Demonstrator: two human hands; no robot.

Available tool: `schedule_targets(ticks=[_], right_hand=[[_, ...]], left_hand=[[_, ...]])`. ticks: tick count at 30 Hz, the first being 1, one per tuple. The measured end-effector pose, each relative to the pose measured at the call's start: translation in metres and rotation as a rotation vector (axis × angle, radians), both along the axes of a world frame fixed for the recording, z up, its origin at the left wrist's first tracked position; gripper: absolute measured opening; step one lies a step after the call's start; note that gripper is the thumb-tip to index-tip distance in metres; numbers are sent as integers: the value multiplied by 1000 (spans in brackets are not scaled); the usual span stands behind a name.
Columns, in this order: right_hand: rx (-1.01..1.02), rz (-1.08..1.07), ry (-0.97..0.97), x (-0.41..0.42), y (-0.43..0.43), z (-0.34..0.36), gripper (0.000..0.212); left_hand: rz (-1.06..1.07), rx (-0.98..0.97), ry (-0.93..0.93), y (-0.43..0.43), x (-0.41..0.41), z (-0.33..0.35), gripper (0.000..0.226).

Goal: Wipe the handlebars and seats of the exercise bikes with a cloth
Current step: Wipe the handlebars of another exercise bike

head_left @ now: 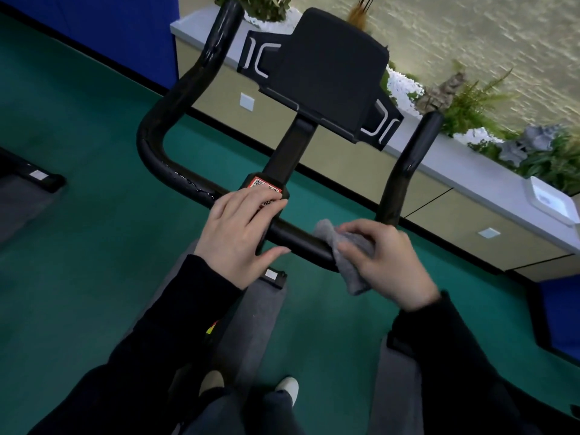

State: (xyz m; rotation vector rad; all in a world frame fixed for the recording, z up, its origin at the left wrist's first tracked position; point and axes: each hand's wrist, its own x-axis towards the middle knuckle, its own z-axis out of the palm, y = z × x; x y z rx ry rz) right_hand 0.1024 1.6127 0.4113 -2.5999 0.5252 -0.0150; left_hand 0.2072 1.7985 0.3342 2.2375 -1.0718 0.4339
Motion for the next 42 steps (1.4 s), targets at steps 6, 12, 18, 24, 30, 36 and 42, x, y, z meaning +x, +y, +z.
schedule_targets(ticks=[6, 12, 18, 24, 30, 36, 42], right_hand=[[40, -348, -519, -45, 47, -42, 50], [623, -768, -638, -46, 64, -70, 56], [1051, -894, -647, -52, 71, -68, 23], [1289, -921, -432, -48, 109, -71, 16], [1464, -987, -153, -9, 125, -75, 27], [1567, -900, -307, 20, 113, -66, 24], [1722, -822, -388, 5, 110, -64, 30]], left_hand=[[-14, 14, 24, 1, 1, 0, 62], [-43, 44, 61, 4, 2, 2, 53], [-89, 43, 85, 6, 2, 5, 50], [-110, -34, 143, 6, 3, 11, 35], [-163, -14, 227, 12, 6, 17, 41], [-184, -26, 267, 14, 8, 18, 34], [-209, -29, 264, 14, 11, 13, 34]])
